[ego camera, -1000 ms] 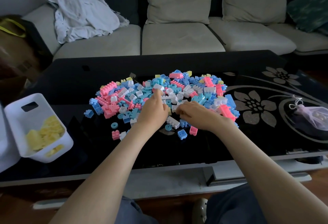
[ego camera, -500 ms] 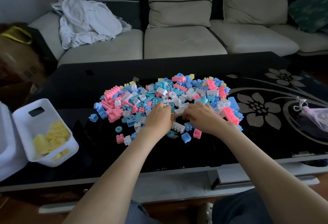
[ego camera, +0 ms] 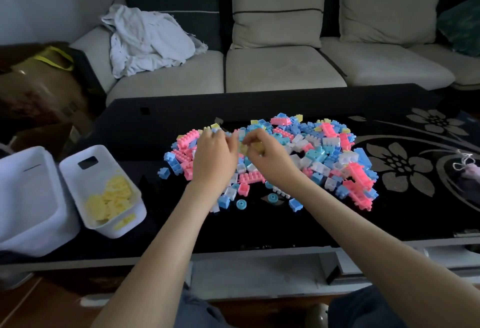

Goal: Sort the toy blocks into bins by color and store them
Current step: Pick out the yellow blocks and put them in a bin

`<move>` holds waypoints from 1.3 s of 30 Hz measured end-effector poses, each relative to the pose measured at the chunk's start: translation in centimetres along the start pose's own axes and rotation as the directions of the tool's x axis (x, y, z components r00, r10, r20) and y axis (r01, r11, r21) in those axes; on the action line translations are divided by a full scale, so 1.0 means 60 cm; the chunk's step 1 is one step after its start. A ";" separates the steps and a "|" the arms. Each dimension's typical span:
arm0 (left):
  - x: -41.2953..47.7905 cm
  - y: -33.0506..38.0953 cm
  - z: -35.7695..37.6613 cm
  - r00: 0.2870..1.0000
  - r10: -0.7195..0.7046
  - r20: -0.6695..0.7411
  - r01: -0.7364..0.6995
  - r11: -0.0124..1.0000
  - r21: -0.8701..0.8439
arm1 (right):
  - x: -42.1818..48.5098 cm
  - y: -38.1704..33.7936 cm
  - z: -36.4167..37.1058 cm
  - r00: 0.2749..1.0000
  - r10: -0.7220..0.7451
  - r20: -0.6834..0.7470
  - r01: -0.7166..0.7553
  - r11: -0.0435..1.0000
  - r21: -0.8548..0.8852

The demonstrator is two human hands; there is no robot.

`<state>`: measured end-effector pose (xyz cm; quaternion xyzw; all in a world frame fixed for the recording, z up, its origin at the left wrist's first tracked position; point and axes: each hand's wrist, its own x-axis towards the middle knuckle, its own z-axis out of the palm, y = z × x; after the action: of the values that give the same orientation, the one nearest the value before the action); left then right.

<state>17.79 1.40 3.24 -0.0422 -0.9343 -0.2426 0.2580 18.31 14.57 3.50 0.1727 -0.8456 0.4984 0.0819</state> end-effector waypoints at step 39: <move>0.079 0.059 0.060 0.831 0.007 0.556 -0.032 0.999 0.035 | 0.085 0.070 -0.097 0.974 0.189 0.124 -0.118 0.892 -0.437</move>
<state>12.78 6.00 4.48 -0.1148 -0.9734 -0.1972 -0.0209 11.84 20.44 4.50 0.1231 -0.9488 0.2906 0.0087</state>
